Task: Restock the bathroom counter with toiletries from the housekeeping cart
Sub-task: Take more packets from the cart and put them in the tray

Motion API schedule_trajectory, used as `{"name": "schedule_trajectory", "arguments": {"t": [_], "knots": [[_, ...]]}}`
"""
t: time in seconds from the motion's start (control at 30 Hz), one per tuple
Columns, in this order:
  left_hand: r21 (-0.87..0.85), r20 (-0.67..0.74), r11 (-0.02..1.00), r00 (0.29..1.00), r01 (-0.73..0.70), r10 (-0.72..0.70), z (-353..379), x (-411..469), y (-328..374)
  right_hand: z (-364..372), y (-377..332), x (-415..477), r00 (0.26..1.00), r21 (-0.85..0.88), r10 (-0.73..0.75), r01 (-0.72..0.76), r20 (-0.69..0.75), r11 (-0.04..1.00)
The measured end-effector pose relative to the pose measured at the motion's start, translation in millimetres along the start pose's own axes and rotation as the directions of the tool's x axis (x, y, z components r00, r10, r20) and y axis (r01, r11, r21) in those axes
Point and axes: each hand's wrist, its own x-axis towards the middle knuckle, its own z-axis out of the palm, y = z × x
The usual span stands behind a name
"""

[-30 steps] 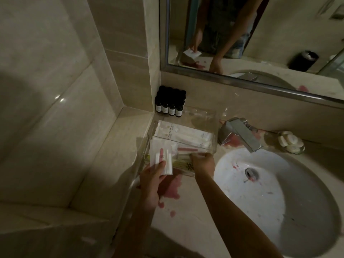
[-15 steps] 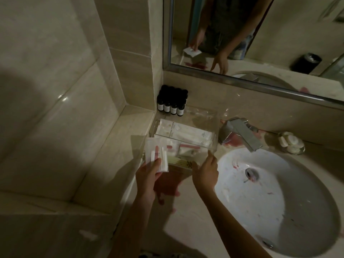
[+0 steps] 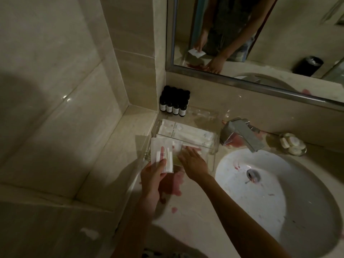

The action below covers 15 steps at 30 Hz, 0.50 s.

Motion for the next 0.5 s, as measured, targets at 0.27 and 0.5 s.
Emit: {"name": "schedule_trajectory", "arguments": {"t": [0.27,0.5], "knots": [[0.069,0.006,0.993,0.995,0.096,-0.096,4,9,-14,-20,-3,-22,0.982,0.149,-0.186,0.181,0.020,0.972],[0.062,-0.002,0.974,0.976,0.217,-0.218,17,20,-31,-43,-3,-34,0.971,0.575,0.181,-0.060,-0.156,0.816]]}}
